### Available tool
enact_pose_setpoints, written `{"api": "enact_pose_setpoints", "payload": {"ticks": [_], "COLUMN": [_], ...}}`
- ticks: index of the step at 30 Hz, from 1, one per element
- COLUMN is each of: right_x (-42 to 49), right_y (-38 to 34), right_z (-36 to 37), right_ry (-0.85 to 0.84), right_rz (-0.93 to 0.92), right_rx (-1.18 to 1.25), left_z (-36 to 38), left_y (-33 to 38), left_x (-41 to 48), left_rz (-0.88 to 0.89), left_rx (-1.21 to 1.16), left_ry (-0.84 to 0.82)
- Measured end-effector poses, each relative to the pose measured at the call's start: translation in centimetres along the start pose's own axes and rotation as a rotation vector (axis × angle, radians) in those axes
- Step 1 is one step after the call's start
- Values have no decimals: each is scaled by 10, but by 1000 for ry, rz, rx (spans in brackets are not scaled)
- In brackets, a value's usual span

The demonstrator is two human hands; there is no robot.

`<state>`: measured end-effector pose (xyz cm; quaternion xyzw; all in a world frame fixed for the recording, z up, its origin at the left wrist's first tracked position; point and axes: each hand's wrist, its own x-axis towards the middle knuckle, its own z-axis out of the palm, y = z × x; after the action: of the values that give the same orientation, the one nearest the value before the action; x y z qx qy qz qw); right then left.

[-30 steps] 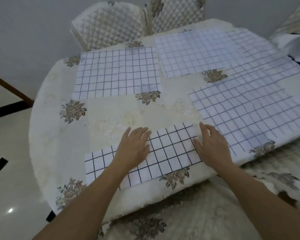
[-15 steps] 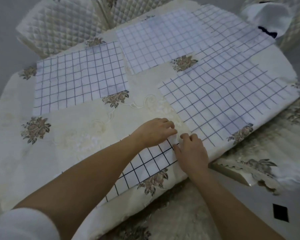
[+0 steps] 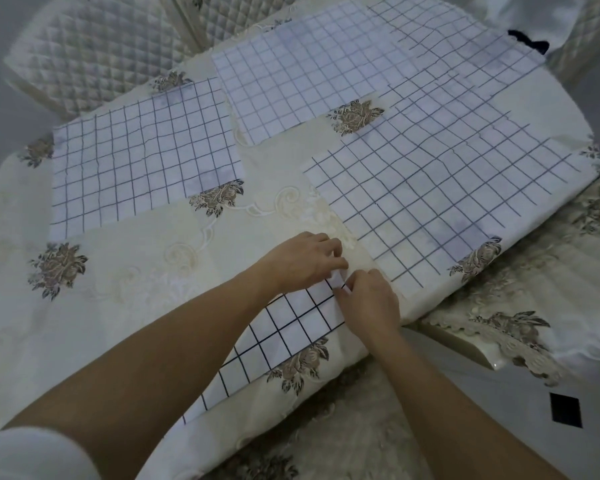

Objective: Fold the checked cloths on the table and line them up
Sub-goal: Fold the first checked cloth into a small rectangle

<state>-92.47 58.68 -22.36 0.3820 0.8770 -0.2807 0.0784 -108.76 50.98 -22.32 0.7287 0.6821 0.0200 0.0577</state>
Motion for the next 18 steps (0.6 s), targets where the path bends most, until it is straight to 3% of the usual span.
{"api": "enact_pose_setpoints", "payload": {"ticks": [7, 18], "right_x": [15, 12], "right_y": [4, -27], "right_z": [-18, -49], "right_ry": [33, 185], "right_rz": [-95, -304], "right_rx": [127, 215], "left_z": [-10, -54], "left_y": [-7, -12], "left_x": [14, -21], "left_rz": [-5, -143], "left_rx": [24, 150], "left_ry": [-4, 193]}}
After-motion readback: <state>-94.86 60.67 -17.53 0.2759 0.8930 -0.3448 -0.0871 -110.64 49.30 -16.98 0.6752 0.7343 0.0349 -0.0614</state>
